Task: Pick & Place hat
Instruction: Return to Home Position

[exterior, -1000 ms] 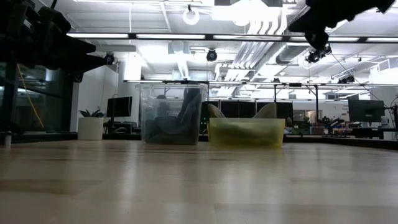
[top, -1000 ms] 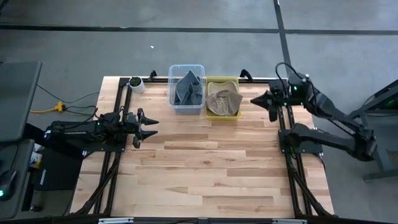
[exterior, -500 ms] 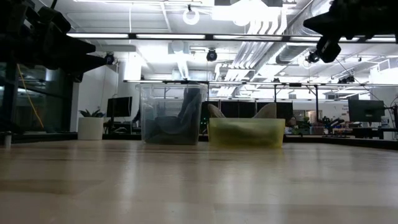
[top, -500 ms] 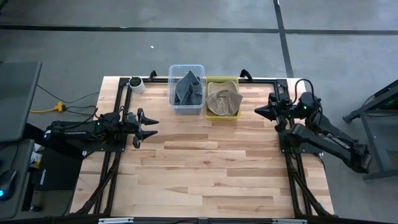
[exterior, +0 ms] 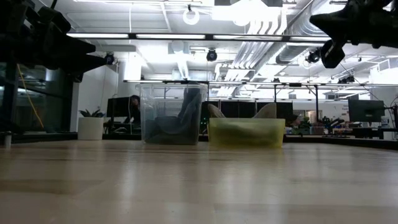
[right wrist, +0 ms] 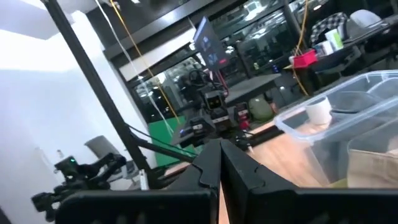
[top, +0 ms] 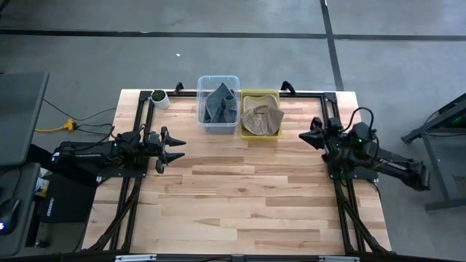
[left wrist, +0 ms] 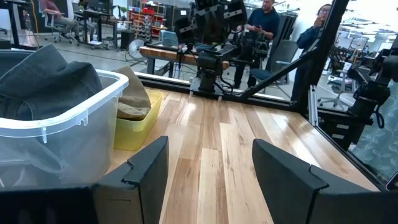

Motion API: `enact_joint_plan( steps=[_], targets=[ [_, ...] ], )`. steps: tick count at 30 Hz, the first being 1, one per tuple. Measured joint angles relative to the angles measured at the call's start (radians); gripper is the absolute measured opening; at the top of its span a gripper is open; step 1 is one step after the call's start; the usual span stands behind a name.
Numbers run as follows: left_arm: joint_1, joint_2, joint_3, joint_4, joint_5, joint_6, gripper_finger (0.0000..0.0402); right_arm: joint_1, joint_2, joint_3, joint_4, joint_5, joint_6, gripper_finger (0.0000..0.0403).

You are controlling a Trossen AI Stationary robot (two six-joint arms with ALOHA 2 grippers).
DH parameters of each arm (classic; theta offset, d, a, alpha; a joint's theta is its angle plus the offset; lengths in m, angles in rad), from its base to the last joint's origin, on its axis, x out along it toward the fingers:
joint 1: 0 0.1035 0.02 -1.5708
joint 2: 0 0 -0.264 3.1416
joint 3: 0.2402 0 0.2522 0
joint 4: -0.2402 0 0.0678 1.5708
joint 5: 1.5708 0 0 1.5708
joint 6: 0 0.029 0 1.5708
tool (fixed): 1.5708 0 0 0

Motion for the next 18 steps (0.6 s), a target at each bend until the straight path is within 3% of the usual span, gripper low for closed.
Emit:
enact_joint_plan(
  steps=[6,10,18],
  targets=[
    [0.000,0.000,0.000,0.000,0.000,0.000,0.0209,0.074,-0.006,-0.067,0.086,0.041,0.018,0.0000],
    [0.000,0.000,0.000,0.000,0.000,0.000,0.0209,0.123,-0.006,-0.121,0.173,0.127,0.017,0.0000],
    [0.000,0.000,0.000,0.000,0.000,0.000,0.0209,0.157,-0.005,-0.127,0.136,0.196,-0.039,0.0000]
  ],
)
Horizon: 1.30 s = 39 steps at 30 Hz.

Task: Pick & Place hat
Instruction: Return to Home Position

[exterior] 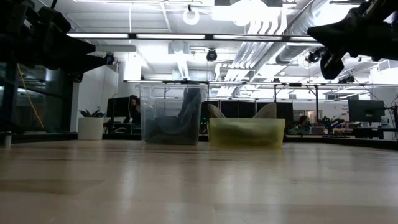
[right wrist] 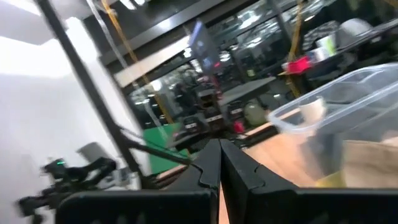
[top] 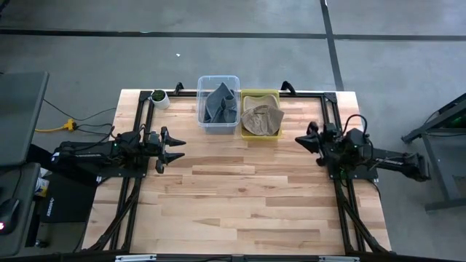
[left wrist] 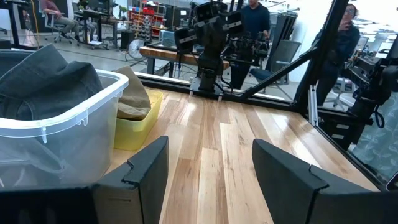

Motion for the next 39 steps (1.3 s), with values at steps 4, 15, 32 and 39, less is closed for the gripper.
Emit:
enact_joint_plan(
  steps=[4,15,32,39],
  targets=[
    [0.000,0.000,0.000,0.000,0.000,0.000,0.0209,0.001,0.000,0.001,-0.033,0.064,-0.058,0.0000],
    [0.000,0.000,0.000,0.000,0.000,0.000,0.0209,0.001,0.001,0.001,-0.048,0.146,-0.081,0.0000],
    [0.000,0.000,0.000,0.000,0.000,0.000,0.0209,0.000,0.001,0.001,-0.063,0.161,-0.167,0.0000],
    [0.000,0.000,0.000,0.000,0.000,0.000,0.0209,0.000,0.001,0.001,-0.063,0.161,-0.168,0.0000]
  ],
)
